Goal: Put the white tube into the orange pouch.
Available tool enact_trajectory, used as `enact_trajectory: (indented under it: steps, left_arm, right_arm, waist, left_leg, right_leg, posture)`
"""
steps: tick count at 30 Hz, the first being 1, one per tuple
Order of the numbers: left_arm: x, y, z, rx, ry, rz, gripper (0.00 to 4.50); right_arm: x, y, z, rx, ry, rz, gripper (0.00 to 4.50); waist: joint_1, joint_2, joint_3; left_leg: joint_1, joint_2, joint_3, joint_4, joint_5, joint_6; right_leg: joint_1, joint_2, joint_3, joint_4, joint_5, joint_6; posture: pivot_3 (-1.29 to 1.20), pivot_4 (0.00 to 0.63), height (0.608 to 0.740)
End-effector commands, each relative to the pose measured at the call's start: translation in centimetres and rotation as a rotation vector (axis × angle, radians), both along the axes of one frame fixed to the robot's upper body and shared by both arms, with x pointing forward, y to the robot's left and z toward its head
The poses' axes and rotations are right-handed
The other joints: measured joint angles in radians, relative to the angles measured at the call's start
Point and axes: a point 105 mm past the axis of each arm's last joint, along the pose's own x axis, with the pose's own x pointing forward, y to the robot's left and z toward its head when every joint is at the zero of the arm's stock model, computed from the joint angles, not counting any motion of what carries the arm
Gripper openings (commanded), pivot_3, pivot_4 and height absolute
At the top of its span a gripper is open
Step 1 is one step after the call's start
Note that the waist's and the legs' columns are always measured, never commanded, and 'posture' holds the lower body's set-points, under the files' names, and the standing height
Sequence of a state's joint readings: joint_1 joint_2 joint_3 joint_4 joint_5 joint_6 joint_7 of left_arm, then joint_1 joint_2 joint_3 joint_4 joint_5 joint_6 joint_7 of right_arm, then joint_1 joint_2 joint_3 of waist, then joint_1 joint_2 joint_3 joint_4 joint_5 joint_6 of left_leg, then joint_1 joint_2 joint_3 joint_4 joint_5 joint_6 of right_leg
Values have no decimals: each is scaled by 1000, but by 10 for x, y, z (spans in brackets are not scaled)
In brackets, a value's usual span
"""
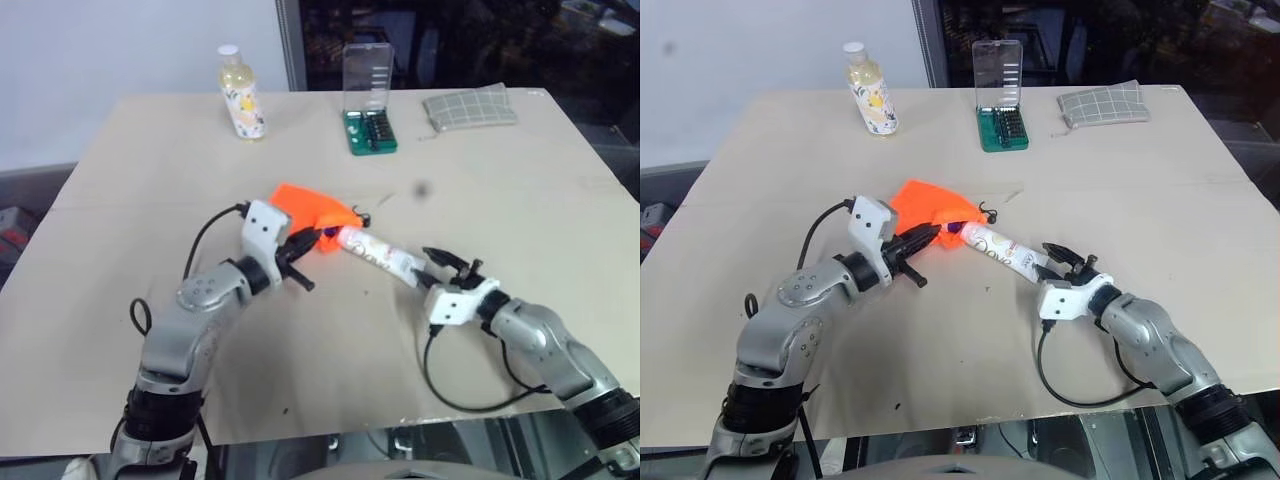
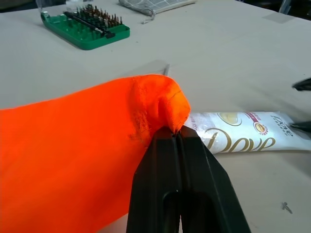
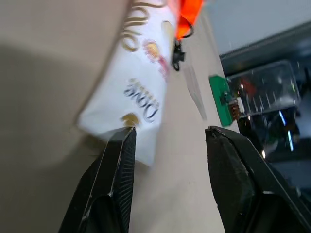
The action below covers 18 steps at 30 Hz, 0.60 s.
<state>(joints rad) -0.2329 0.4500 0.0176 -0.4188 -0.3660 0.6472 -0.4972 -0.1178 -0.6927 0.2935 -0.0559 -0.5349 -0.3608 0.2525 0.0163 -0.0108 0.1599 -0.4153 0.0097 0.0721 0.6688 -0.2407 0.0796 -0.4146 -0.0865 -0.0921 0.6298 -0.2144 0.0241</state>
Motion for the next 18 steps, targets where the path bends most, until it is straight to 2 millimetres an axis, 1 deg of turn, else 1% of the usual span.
enact_trajectory:
  steps: [1,3,5,6,9,11,14,18]
  left_arm:
    - [1,3,12,-1,-54,10,0]
    - [1,4,12,-4,-53,15,0]
    - [1,4,10,-7,-49,17,0]
    - [0,3,9,-8,-48,16,0]
    - [0,0,8,-13,-45,6,0]
    - [0,-1,9,-14,-46,3,0]
    - [0,-3,10,-15,-48,-3,0]
    - [0,-4,11,-15,-50,-6,0]
  right_arm:
    - [-1,-20,8,-46,-40,-40,2277]
    - [-2,-25,8,-69,-40,-42,2277]
    - [-5,-24,5,-99,-30,-17,2277]
    - [-5,-22,4,-108,-29,-4,2277]
    - [-4,-7,-3,-134,-27,50,2277]
    - [4,4,-5,-148,-43,71,2277]
    - [19,10,-6,-155,-86,59,2277]
    - [25,17,-5,-150,-113,83,2277]
  waist:
    - [0,0,0]
    - [-1,0,0]
    - [-2,0,0]
    - [-2,0,0]
    - [-4,0,0]
    - [-6,0,0]
    - [-6,-1,0]
    - [-4,-1,0]
  left_leg:
    - [0,0,0,0,0,0]
    - [1,0,0,0,0,-1]
    - [1,0,0,0,-1,-3]
    - [1,0,0,0,-1,-3]
    - [2,0,0,0,0,-3]
    - [2,1,0,0,0,-3]
    - [2,1,0,0,2,-2]
    - [2,1,0,1,2,-3]
  right_leg:
    - [0,0,0,0,0,0]
    - [0,0,0,0,0,0]
    - [0,0,0,1,0,0]
    - [0,0,0,1,0,0]
    - [0,0,0,2,0,0]
    - [0,1,0,2,0,0]
    - [0,1,0,3,0,0]
    - [0,1,0,4,0,0]
  posture:
    - [0,150,740]
    - [0,150,740]
    - [0,150,740]
    - [0,150,740]
    - [0,150,740]
    - [0,150,740]
    - [0,150,740]
    - [0,150,740]
